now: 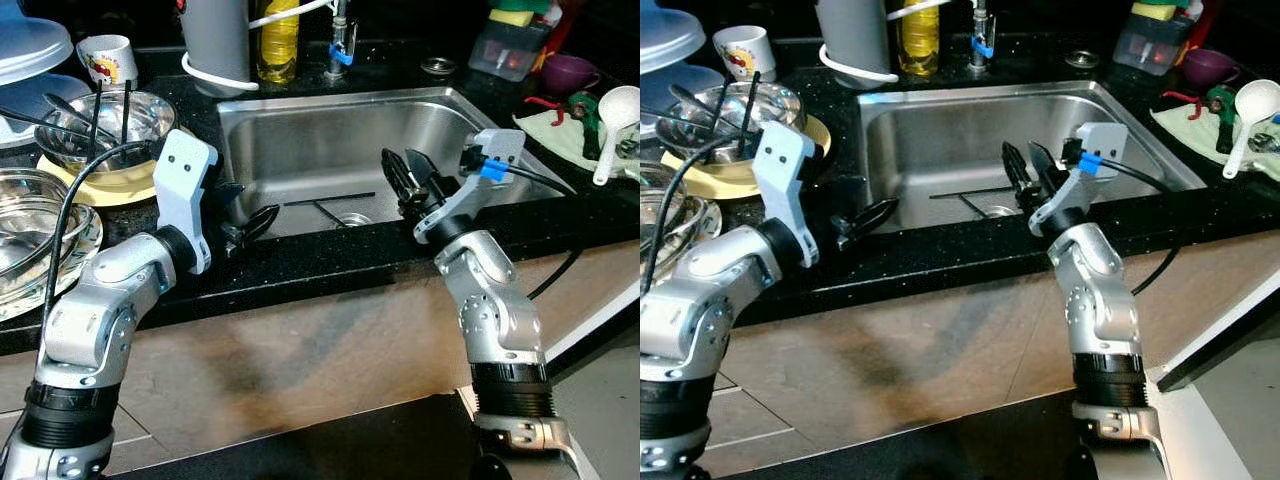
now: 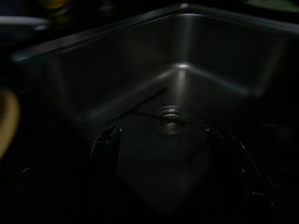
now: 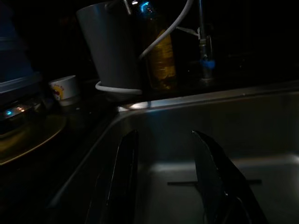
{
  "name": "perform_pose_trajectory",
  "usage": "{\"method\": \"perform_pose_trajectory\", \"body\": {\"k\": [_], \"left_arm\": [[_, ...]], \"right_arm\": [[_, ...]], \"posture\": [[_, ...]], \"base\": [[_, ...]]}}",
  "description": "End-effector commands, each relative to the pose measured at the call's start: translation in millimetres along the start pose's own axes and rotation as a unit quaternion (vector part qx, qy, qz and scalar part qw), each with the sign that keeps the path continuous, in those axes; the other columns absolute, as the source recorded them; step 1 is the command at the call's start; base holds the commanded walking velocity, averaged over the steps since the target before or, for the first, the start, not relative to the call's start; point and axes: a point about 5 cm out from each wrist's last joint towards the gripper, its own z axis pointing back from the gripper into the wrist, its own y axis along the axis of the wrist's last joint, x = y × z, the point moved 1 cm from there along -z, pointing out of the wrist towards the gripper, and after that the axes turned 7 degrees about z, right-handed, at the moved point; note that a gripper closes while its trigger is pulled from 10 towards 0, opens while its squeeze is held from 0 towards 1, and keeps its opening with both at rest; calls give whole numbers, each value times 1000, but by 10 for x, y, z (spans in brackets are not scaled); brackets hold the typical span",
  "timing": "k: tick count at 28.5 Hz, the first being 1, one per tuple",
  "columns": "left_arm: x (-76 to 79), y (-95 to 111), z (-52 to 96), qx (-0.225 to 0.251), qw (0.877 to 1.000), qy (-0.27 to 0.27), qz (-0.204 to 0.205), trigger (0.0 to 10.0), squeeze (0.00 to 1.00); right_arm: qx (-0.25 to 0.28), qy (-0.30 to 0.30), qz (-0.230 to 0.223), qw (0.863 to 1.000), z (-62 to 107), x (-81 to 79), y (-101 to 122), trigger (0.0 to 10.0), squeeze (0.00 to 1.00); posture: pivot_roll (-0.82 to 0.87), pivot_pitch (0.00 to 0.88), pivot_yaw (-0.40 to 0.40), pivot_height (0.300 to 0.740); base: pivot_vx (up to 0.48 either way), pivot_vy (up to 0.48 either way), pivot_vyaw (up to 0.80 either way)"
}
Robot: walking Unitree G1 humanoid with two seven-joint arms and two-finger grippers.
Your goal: Kitchen organization
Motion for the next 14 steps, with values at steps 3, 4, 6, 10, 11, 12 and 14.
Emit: {"method": "perform_pose_trajectory", "body": {"k": [3,4,6,10,11,12,14], "left_arm": [[-81,-96,28,-16,998,51,17,10000,0],[-81,-96,28,-16,998,51,17,10000,0],[-110,-149,31,-25,997,71,19,10000,0],[-129,-179,27,-29,996,84,7,10000,0],[-128,-182,25,-30,996,85,4,10000,0],[-127,-185,26,-32,996,87,2,10000,0],[-133,-204,22,-46,994,95,-21,10000,0]], "right_arm": [[-14,-1,-6,1000,69,-66,-48,10000,0],[-14,-1,-6,1000,69,-66,-48,10000,0],[-25,1,-6,1000,113,-105,-88,10000,0],[-31,2,-5,1000,136,-121,-115,10000,0],[-33,1,-6,999,143,-125,-116,10000,0],[-34,1,-7,999,149,-130,-117,10000,0],[-37,0,-8,999,158,-137,-124,10000,0]], "posture": [[-77,182,-36,740],[-77,182,-36,740],[-77,182,-37,740],[-77,181,-37,740],[-77,181,-37,740],[-78,180,-38,740],[-78,180,-38,740]], "base": [[0,0,0],[0,0,0],[0,0,0],[0,0,0],[0,0,0],[0,0,0],[0,0,0]]}}
